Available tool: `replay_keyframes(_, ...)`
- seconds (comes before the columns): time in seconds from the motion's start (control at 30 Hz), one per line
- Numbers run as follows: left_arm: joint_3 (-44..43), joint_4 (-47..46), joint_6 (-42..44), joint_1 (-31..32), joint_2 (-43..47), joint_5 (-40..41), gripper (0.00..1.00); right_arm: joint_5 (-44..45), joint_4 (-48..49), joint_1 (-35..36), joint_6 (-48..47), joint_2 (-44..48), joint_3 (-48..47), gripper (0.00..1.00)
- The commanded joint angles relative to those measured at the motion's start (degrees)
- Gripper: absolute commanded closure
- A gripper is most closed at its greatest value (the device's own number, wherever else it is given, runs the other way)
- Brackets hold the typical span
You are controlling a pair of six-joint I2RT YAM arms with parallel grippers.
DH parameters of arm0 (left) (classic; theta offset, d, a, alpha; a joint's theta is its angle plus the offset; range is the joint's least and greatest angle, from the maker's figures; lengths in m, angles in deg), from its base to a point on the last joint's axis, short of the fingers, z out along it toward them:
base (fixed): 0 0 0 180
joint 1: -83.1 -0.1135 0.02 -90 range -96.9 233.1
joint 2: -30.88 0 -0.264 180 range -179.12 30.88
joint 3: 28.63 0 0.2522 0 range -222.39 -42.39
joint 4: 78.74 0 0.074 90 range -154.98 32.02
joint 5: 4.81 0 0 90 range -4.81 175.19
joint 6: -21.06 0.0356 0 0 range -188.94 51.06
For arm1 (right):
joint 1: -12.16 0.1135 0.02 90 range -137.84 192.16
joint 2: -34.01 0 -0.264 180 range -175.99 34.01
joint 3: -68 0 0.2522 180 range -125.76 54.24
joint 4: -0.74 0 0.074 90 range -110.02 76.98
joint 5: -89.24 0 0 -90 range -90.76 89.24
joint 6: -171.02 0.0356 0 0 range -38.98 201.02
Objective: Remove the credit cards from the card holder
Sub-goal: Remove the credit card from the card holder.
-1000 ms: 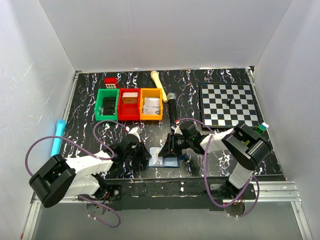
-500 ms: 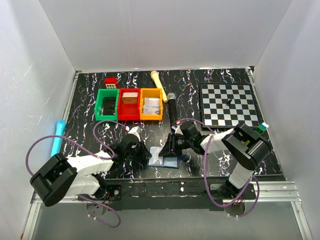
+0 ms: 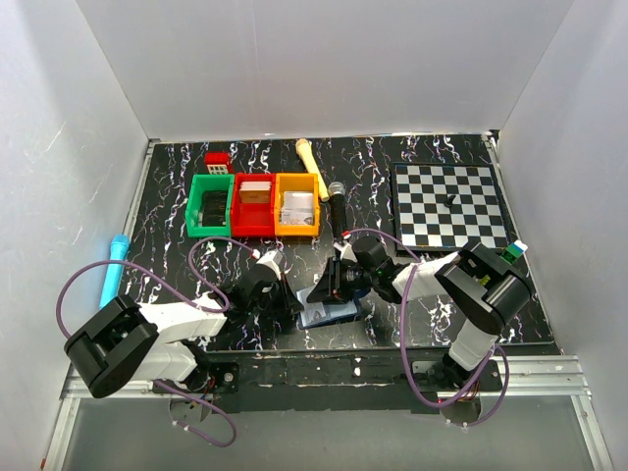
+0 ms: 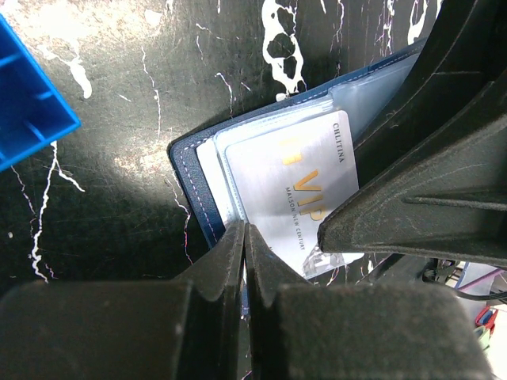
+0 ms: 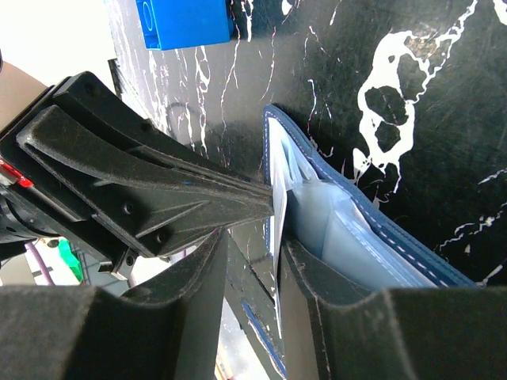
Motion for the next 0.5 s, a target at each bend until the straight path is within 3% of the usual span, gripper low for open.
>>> replay_keyframes(0.0, 1.0, 4.5, -0.2, 1.5, -1.1, -2.7, 1.00, -1.3, 3.4, 1.0, -0.2, 0.7, -2.6, 0.62)
replay_keyframes(0.47, 0.7, 6.1, -0.7, 1.5, -0.2, -1.1, 1.00, -1.1, -9.1, 1.0, -7.0, 2.3, -4.2, 0.62)
